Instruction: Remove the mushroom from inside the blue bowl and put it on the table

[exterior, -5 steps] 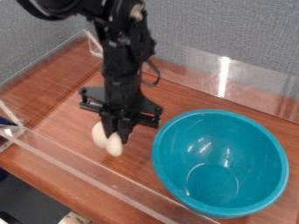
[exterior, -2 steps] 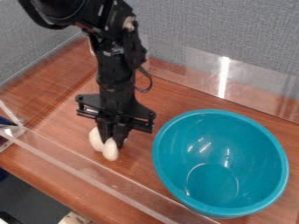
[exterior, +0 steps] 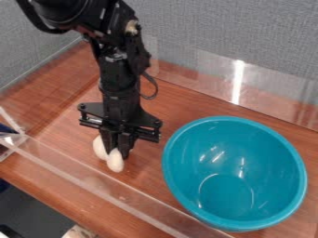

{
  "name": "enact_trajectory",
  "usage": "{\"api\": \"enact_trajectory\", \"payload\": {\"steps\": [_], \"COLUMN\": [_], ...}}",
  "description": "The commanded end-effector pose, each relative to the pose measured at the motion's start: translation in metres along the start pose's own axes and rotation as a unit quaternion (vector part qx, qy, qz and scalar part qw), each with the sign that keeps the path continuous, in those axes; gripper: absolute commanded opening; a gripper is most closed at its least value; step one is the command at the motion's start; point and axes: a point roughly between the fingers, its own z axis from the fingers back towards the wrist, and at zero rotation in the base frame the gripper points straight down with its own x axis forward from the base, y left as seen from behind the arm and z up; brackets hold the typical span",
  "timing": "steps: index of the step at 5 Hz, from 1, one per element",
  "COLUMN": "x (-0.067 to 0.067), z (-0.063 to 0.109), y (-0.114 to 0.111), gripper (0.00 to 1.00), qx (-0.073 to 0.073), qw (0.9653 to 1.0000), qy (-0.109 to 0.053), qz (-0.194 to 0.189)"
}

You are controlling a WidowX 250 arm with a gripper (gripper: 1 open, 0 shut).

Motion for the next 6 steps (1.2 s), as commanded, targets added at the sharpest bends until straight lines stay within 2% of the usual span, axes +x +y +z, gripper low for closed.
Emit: {"api": "enact_trajectory", "payload": {"steps": [1,3,6], "x": [0.003,0.003,0.007], "z": [0.004,-0.002,-0.012], "y": [0.004,0.014,0.022], "gripper": [1.00,1.00,1.00], "qx": [-0.005,-0.013,-0.020], "qw": [0.9999,0.9998,0.9994], "qy": [-0.009,-0.009,-0.018], "qz": [0.008,0.011,0.023]}}
